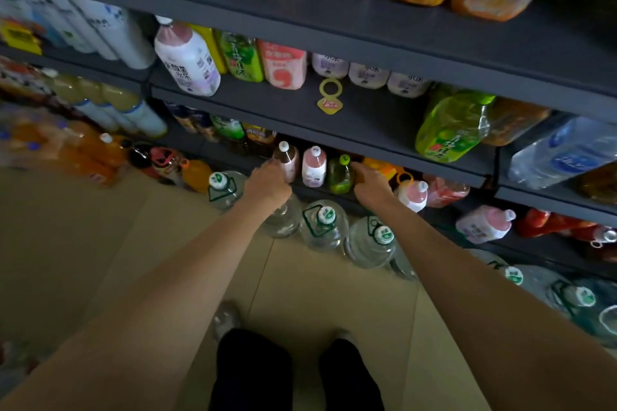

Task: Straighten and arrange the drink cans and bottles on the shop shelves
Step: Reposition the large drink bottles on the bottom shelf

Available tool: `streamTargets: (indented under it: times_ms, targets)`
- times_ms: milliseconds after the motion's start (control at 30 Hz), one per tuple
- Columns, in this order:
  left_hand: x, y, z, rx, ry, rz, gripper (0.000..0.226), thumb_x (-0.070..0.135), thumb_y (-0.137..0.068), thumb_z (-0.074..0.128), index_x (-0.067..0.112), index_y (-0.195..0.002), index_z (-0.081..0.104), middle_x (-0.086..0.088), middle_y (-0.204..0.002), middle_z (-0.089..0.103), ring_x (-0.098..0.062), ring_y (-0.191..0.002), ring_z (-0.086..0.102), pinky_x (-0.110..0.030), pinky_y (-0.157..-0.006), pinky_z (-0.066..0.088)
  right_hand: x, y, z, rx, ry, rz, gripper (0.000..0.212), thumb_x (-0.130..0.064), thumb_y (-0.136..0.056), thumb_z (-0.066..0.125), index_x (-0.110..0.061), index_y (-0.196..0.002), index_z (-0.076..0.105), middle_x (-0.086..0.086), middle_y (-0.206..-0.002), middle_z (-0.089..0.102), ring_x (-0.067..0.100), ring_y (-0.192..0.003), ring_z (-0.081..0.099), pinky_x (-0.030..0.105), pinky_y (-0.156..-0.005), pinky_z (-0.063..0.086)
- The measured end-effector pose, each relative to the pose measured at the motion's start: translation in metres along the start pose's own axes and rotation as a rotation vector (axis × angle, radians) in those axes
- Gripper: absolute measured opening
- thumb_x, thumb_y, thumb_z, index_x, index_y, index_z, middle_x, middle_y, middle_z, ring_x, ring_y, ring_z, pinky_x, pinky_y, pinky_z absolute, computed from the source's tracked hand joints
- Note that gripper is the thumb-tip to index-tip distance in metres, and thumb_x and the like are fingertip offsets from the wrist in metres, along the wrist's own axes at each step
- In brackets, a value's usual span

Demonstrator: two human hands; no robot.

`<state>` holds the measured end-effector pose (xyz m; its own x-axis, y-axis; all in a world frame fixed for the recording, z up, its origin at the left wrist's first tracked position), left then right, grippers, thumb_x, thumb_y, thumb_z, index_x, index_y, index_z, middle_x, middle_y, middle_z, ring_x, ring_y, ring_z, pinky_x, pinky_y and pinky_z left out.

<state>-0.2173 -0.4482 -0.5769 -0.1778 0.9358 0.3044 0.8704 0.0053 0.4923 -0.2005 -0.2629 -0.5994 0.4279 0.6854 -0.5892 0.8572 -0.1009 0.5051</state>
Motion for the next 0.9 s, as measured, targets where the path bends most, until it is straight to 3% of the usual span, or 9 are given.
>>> streamTargets:
  times_ms: [167,267,333,433,567,800,900]
  targets:
    - [-0.047,-0.047,-0.022,0.058,-0.093,0.2,0.058,0.01,-0.09,0.05,0.007,-0.144,0.027,-0.007,-0.153,0.023,-0.021,-0.14,0.025,-0.029,-0.109,0.023,-0.048,-0.039,0.049,0.001,0.04,0.012,0.058,0.0,-0.09,0.043,-0.018,-0.144,0.034,0.015,-0.144,0.04,0.033,-0.127,0.043,0.03,-0.098,0.037]
    - [-0.081,-0.082,-0.033,0.121,-0.23,0.398,0.062,0.011,-0.088,0.052,0.004,-0.144,0.026,-0.009,-0.153,0.024,-0.022,-0.138,0.029,-0.031,-0.11,0.024,-0.077,-0.065,0.092,0.021,-0.008,0.003,0.051,0.0,-0.09,0.041,-0.013,-0.139,0.041,0.015,-0.143,0.039,0.033,-0.126,0.041,0.028,-0.097,0.033]
    - [-0.091,-0.109,-0.038,0.156,-0.271,0.461,0.064,0.012,-0.088,0.051,0.001,-0.144,0.023,-0.012,-0.154,0.02,-0.024,-0.14,0.024,-0.031,-0.113,0.021,-0.093,-0.085,0.113,0.145,-0.044,-0.05,0.047,0.002,-0.089,0.041,-0.01,-0.134,0.049,0.016,-0.136,0.049,0.031,-0.124,0.046,0.029,-0.097,0.033]
    - [-0.104,-0.148,-0.03,0.23,-0.348,0.555,0.069,0.015,-0.09,0.05,0.0,-0.146,0.013,-0.013,-0.156,0.01,-0.025,-0.143,0.015,-0.031,-0.114,0.013,-0.103,-0.12,0.132,0.476,-0.074,-0.194,0.041,0.006,-0.084,0.043,-0.004,-0.121,0.059,0.016,-0.121,0.062,0.032,-0.114,0.055,0.035,-0.095,0.041]
    - [-0.115,-0.185,-0.012,0.329,-0.455,0.641,0.072,0.016,-0.088,0.05,-0.001,-0.146,0.01,-0.015,-0.156,0.007,-0.025,-0.144,0.011,-0.034,-0.115,0.008,-0.101,-0.152,0.134,0.719,-0.087,-0.373,0.04,0.009,-0.082,0.042,0.0,-0.117,0.059,0.019,-0.114,0.059,0.035,-0.109,0.053,0.039,-0.09,0.043]
    - [-0.113,-0.24,0.002,0.582,-0.355,0.609,0.067,0.018,-0.091,0.046,0.002,-0.146,0.013,-0.013,-0.155,0.012,-0.023,-0.142,0.017,-0.033,-0.113,0.013,-0.109,-0.19,0.141,0.911,0.024,-0.645,0.03,0.006,-0.081,0.047,0.002,-0.106,0.061,0.019,-0.1,0.057,0.037,-0.091,0.055,0.033,-0.068,0.039]
    - [-0.122,-0.254,-0.001,0.727,-0.257,0.614,0.062,0.018,-0.091,0.047,0.005,-0.145,0.021,-0.01,-0.151,0.026,-0.024,-0.137,0.025,-0.033,-0.109,0.019,-0.124,-0.207,0.154,0.931,0.009,-0.727,0.027,0.001,-0.085,0.049,0.0,-0.109,0.061,0.018,-0.103,0.059,0.035,-0.091,0.057,0.035,-0.07,0.044]
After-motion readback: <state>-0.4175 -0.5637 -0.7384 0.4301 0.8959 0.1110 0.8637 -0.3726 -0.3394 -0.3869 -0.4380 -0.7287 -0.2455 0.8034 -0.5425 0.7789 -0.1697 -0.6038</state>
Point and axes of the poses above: each hand's wrist, its own y-axis away from the middle knuckle, its own z-axis out of the palm, x = y × z, the point moved 1 cm from there along -y, towards the middle knuckle
